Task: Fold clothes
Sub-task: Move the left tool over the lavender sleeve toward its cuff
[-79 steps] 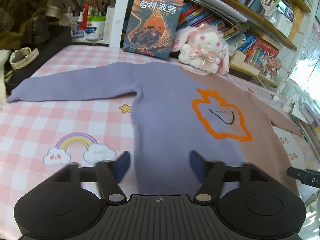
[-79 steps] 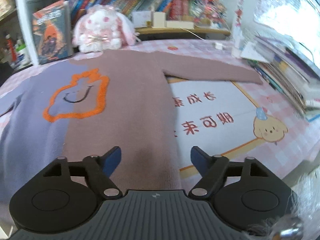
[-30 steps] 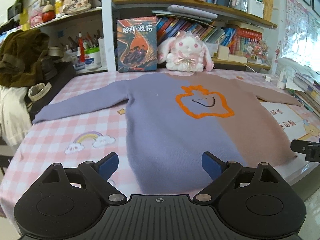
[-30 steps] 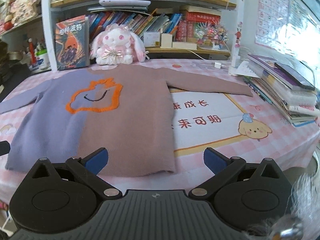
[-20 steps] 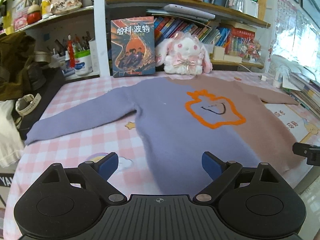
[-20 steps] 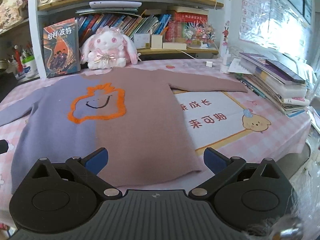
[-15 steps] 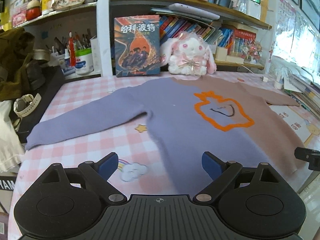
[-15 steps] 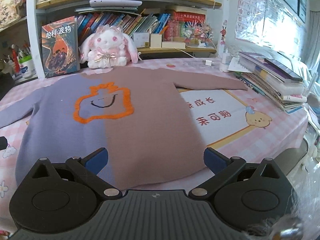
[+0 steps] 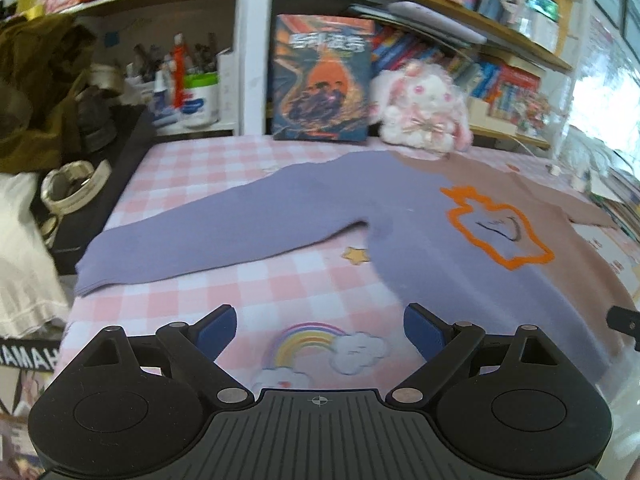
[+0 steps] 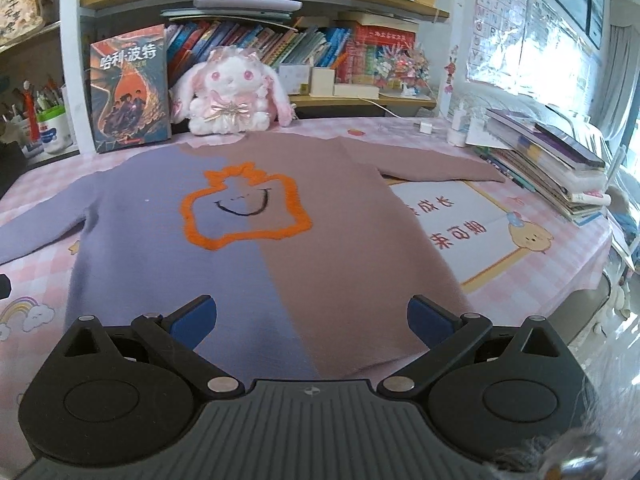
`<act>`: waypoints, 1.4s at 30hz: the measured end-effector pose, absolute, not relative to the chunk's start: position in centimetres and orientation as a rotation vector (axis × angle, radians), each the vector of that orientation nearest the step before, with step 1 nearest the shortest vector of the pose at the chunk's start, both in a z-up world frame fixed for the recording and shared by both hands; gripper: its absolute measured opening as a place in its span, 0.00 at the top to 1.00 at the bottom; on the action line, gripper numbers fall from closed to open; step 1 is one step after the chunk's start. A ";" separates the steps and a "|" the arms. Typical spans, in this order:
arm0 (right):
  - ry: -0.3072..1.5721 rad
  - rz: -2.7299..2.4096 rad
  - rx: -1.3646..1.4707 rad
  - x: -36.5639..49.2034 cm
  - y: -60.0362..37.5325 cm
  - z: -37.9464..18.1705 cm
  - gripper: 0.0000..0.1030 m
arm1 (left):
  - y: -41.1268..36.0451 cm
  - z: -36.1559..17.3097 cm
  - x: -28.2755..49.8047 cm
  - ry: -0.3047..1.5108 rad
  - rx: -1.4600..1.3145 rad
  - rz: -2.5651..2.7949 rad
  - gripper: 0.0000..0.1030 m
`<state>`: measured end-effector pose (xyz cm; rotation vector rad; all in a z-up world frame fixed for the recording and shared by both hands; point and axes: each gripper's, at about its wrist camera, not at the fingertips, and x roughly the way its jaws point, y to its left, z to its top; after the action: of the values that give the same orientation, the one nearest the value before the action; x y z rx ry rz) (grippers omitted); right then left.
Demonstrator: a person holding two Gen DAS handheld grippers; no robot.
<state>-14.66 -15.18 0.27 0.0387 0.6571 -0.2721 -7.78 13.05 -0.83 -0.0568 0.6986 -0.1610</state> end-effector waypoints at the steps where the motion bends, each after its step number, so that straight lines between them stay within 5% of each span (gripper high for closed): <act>1: 0.657 -0.267 0.034 -14.4 -14.8 0.3 0.00 | 13.6 -0.9 -7.6 0.700 -0.068 -0.147 0.10; 42: 0.710 -0.244 -0.023 -12.2 -12.5 0.2 0.00 | 23.6 -2.9 -4.2 0.687 -0.384 0.202 0.10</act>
<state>-12.17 -12.51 0.18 -0.0227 0.7104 -0.2440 -4.22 23.63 -2.87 -0.3836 0.6869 0.2020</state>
